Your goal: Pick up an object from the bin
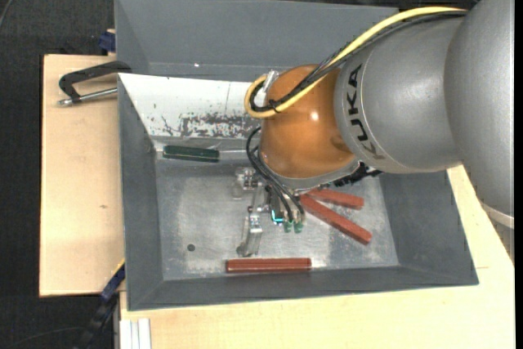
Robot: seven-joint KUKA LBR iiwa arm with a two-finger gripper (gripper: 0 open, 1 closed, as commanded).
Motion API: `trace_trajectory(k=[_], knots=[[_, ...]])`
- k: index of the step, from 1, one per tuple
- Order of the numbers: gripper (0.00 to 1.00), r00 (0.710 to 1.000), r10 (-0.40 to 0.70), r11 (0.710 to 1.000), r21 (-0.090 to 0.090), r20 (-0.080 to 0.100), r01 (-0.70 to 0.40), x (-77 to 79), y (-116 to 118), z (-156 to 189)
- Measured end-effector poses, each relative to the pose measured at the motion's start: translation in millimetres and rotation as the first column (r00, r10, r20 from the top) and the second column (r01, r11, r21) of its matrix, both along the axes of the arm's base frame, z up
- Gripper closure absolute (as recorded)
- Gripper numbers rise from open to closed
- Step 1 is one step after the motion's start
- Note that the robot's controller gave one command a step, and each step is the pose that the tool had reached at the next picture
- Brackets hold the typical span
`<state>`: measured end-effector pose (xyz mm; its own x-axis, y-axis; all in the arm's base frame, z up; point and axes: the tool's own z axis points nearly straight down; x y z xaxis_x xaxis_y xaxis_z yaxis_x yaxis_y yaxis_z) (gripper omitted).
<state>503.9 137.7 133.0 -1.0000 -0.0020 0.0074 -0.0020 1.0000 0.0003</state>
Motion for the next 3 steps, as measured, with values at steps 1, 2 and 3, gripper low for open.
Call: trace_trajectory(k=[1, 2, 3], knots=[[0.00, 0.994, 0.113, 0.994, -0.002, 0.003, -0.113, -2.1, -63, -65], [0.00, 0.978, 0.210, 0.978, -0.005, 0.015, -0.210, 39.9, -182, -62], [1.00, 0.976, 0.216, 0.976, 0.000, 0.012, -0.216, 38.8, -176, -62]])
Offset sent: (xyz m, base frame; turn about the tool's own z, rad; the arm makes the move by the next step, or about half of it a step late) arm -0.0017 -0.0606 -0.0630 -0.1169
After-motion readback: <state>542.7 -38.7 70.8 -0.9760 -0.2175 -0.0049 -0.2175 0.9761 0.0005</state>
